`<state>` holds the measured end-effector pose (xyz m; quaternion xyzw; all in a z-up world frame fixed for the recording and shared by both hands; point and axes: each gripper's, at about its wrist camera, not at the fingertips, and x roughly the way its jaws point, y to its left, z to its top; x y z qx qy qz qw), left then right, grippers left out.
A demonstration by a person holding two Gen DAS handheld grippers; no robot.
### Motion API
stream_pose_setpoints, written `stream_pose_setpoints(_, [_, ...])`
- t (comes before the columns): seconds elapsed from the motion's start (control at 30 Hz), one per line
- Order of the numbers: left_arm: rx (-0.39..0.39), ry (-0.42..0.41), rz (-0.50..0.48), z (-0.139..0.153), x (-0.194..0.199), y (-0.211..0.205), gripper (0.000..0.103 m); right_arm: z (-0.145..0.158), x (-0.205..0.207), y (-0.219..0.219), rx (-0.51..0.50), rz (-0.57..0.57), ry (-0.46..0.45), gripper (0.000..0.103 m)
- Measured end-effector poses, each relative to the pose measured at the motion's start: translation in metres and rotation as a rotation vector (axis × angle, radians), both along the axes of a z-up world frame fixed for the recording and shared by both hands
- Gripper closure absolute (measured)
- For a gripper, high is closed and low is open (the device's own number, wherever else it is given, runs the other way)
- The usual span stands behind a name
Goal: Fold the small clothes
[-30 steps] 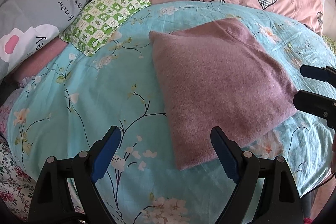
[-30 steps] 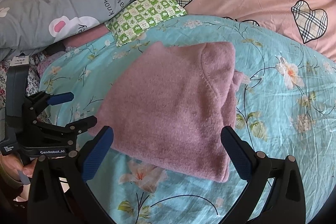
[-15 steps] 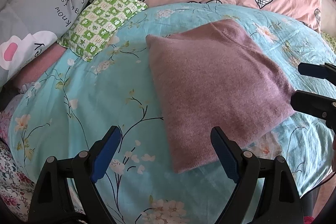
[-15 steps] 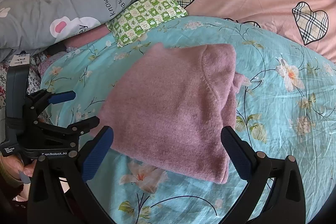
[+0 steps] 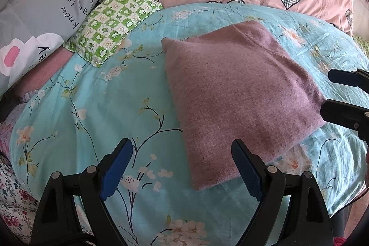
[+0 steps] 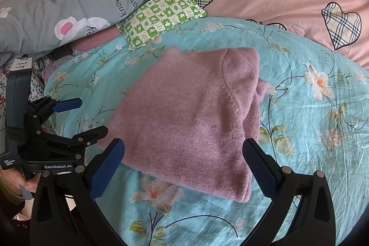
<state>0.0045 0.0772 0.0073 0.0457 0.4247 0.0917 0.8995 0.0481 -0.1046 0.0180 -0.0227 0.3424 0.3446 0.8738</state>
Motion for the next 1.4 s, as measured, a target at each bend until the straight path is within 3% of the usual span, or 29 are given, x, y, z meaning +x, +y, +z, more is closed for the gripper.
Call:
stream_pose_setpoints(0.57, [0.024,-0.036,0.006,0.009,0.002,0.001,0.015,0.006,0.006,0.000,0.001,0.013,-0.017,0.001])
stream_pose_setpoints(1.4, [0.024,-0.023,0.019,0.009,0.011,0.002,0.015,0.006,0.013,0.004,0.000,0.022,-0.002,0.001])
